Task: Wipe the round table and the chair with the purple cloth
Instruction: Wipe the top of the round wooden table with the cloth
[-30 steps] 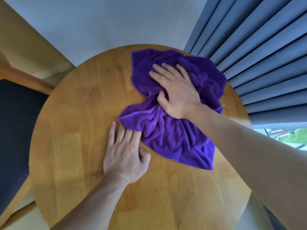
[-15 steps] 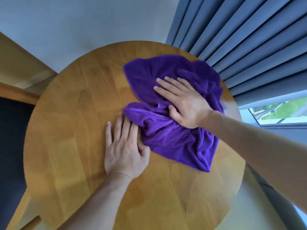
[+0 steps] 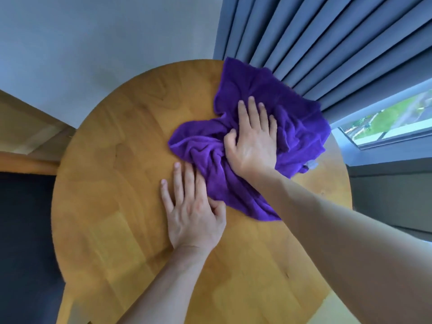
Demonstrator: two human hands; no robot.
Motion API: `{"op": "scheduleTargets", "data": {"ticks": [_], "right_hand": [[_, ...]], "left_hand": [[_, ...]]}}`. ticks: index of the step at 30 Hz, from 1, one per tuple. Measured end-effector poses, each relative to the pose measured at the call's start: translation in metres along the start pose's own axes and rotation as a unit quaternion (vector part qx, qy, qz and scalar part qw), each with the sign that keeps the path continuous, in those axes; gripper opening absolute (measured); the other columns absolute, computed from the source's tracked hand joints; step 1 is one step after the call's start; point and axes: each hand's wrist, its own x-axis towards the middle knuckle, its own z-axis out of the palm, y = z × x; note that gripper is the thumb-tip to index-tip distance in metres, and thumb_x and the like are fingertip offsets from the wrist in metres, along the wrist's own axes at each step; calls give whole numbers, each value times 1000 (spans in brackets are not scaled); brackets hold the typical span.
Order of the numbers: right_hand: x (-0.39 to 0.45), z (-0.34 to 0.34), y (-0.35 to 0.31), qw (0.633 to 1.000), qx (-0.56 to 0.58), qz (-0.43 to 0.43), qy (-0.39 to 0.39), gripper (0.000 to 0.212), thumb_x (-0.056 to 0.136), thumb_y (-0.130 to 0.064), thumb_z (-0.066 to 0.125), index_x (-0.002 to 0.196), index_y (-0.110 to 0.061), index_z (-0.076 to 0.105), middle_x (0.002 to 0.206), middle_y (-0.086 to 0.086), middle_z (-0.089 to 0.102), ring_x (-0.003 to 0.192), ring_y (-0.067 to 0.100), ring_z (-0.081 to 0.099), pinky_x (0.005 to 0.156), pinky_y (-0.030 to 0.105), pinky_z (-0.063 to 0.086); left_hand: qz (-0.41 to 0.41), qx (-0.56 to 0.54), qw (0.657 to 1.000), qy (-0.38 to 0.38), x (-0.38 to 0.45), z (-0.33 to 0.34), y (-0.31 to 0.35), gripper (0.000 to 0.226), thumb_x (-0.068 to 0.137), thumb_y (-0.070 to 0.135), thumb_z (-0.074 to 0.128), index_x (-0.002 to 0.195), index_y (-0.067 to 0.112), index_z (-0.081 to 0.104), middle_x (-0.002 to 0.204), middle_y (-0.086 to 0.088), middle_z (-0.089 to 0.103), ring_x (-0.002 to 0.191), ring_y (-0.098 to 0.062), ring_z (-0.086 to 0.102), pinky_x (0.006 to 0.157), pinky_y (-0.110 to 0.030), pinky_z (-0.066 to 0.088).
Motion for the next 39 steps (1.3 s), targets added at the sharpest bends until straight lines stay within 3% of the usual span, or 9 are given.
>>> {"op": "scheduleTargets", "data": {"ticks": [5,10,14,18,23,27,32,36,39], "right_hand": [[-16,-25,77,972,-29,-218,-87,72,89,-36,37,159,-18,33,168,4,25,155,27,21,125,47,17],[13,-31,114,999,-18,-47,-13,72,90,-41,34,158,-16,34,166,7,28,153,29,25,124,46,19],[10,-22,104,999,-2,36,25,70,91,-41,34,157,-18,36,166,5,30,153,27,25,124,46,18],[8,-24,105,998,9,44,31,70,90,-41,35,156,-18,38,165,4,31,153,26,26,124,45,17],[2,-19,93,991,1,123,50,69,92,-40,34,156,-14,38,165,7,31,152,29,25,123,46,19],[-14,-14,57,972,22,229,52,70,93,-38,31,159,-14,31,168,6,23,155,28,17,124,49,13],[-42,-18,58,996,45,83,-3,74,86,-34,34,158,-16,35,168,2,24,156,26,15,126,50,10],[-48,-34,112,987,37,-133,-80,78,79,-33,40,156,-18,40,167,0,29,155,25,21,125,50,14],[-28,-40,139,989,46,-124,-69,76,79,-33,42,154,-18,43,165,0,32,154,24,26,125,47,16]], "left_hand": [[56,-1,998,-21,7,-9,-19,80,75,35,51,152,12,47,166,-8,35,153,-29,30,121,-54,23],[147,35,988,-46,42,-21,-37,79,79,38,44,156,23,42,167,-4,33,149,-28,34,118,-52,25],[213,44,973,-83,96,-16,-15,75,88,41,36,161,24,31,173,-2,9,160,-24,5,127,-58,3],[278,77,953,-97,143,-2,22,72,96,50,30,164,36,9,174,0,-5,160,-26,-10,123,-66,-5],[288,95,949,-91,153,2,27,67,99,57,27,162,38,15,174,2,-6,159,-29,-10,124,-65,-5],[282,88,951,-91,152,-2,27,72,98,52,45,162,35,18,174,4,-4,160,-27,-8,125,-63,-2],[286,95,949,-93,154,0,23,89,93,55,59,162,44,4,173,5,-6,160,-26,-9,125,-63,-3],[279,77,955,-60,154,3,25,62,101,56,41,158,39,27,174,2,7,160,-27,1,125,-63,2],[273,75,958,-49,153,4,27,60,99,56,29,156,39,32,173,2,12,160,-26,7,125,-63,5]]}}
